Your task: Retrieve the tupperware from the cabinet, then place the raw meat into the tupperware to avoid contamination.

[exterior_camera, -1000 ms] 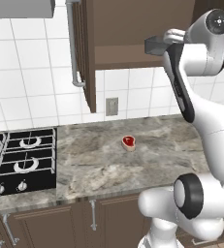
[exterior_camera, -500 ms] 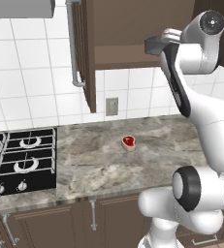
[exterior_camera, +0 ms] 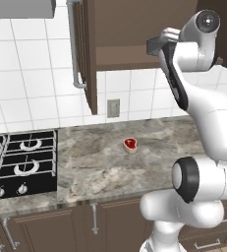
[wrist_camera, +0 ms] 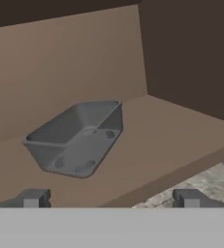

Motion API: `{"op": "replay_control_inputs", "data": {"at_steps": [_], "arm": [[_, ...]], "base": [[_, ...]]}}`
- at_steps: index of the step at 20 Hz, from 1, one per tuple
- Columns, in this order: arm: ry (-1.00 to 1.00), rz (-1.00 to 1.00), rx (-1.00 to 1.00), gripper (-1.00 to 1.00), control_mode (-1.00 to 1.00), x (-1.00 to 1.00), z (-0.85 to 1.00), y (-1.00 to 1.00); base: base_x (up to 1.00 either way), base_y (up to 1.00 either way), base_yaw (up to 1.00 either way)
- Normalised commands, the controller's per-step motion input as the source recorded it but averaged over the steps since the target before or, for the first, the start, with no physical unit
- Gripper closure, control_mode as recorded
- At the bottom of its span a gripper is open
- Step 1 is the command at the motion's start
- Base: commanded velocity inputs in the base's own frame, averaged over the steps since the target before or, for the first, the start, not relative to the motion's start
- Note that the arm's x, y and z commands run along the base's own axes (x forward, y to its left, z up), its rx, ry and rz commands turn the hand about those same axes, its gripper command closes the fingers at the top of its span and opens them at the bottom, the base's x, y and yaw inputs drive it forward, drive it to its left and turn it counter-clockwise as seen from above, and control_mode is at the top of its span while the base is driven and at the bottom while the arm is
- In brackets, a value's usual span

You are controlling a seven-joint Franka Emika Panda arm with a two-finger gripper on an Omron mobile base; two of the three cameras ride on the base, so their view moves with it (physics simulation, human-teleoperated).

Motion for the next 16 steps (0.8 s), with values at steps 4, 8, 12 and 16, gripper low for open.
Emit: {"op": "replay_control_inputs", "data": {"at_steps": [4,8,12,16], "arm": [[0.04,-0.02,0.03,-1.0,-1.0,0.35,0.0,-0.1],[0.03,-0.01,0.04,-1.0,-1.0,0.31,0.0,-0.11],[0.01,0.0,0.03,-1.0,-1.0,0.24,0.0,-0.08],[0.0,0.0,0.02,-1.0,-1.0,0.2,-0.01,-0.07]], "base": [[0.0,0.0,0.0],[0.0,0.0,0.0],[0.0,0.0,0.0],[0.0,0.0,0.0]]}}
